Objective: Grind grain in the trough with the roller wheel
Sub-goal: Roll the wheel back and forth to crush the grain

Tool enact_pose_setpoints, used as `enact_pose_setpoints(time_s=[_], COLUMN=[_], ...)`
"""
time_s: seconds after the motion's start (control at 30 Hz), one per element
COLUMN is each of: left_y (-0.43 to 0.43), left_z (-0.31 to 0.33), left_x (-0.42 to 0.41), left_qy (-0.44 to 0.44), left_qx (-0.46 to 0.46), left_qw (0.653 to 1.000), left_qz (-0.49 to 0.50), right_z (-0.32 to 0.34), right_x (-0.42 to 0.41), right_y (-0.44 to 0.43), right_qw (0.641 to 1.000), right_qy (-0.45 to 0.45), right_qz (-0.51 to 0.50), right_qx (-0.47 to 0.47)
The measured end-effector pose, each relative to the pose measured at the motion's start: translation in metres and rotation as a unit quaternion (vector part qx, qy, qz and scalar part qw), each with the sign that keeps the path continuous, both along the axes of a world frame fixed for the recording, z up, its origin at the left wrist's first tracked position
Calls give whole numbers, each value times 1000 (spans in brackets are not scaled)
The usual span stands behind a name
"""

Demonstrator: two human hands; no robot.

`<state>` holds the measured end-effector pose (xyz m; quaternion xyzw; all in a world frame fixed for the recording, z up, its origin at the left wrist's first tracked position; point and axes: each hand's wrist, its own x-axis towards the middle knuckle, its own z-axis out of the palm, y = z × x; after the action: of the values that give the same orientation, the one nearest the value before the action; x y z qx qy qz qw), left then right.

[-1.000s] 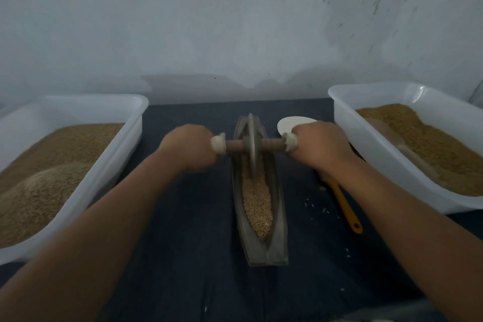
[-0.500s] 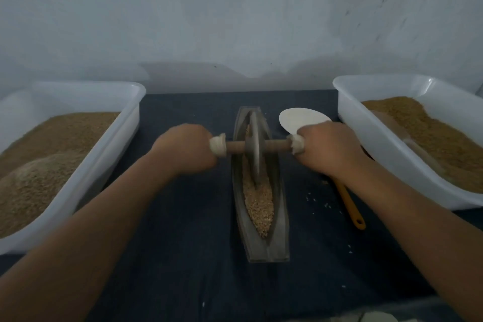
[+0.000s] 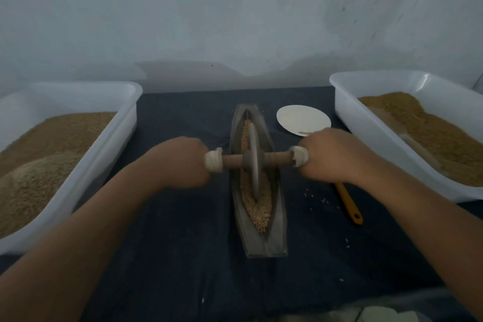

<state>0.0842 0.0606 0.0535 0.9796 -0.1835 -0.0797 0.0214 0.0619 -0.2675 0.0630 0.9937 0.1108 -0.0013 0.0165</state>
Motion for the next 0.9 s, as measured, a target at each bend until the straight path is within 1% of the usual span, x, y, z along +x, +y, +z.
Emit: enact_pose_setpoints(time_s=[0.07, 0.1, 0.17, 0.23, 0.3, 0.37, 0.4, 0.43, 0.47, 0.57, 0.67, 0.7, 0.8, 0.9], left_y=[-7, -10, -14, -14, -10, 0, 5, 9, 12, 9, -6, -11, -18, -11], left_z=[0, 1, 5, 5, 5, 2, -2, -5, -8, -16, -7, -1, 12, 14], left_x=[18, 26, 38, 40, 30, 10, -2, -13, -21, -16, 20, 31, 44, 23], left_qy=[-39, -58, -80, -68, -19, 20, 25, 24, 16, -28, -78, -90, -94, -67], left_qx=[-8, -15, -27, -28, -23, -18, -17, -23, -32, -26, -14, -17, -26, 6], left_qw=[999, 996, 993, 994, 998, 1000, 1000, 999, 999, 999, 996, 994, 994, 998], left_qz=[36, 58, 85, 77, 49, 16, 3, -4, -4, 10, 51, 63, 51, 3], right_z=[0, 2, 5, 7, 10, 14, 16, 17, 16, 7, 1, 1, -1, -12], right_x=[20, 30, 44, 45, 33, 13, 3, -6, -11, 0, 34, 43, 54, 28], right_y=[11, 15, 21, 22, 20, 14, 10, 5, 2, 3, 11, 14, 14, 4], right_qw=[995, 991, 988, 987, 991, 999, 999, 998, 998, 998, 988, 985, 986, 989], right_qy=[-99, -131, -157, -158, -130, -43, 1, 27, 29, -26, -152, -172, -166, -148], right_qz=[5, 5, -3, -5, 1, 23, 35, 47, 57, 56, 32, 24, 3, 10], right_qx=[1, 10, 10, 7, 11, 0, -9, -15, -16, -6, 11, 10, 10, 25])
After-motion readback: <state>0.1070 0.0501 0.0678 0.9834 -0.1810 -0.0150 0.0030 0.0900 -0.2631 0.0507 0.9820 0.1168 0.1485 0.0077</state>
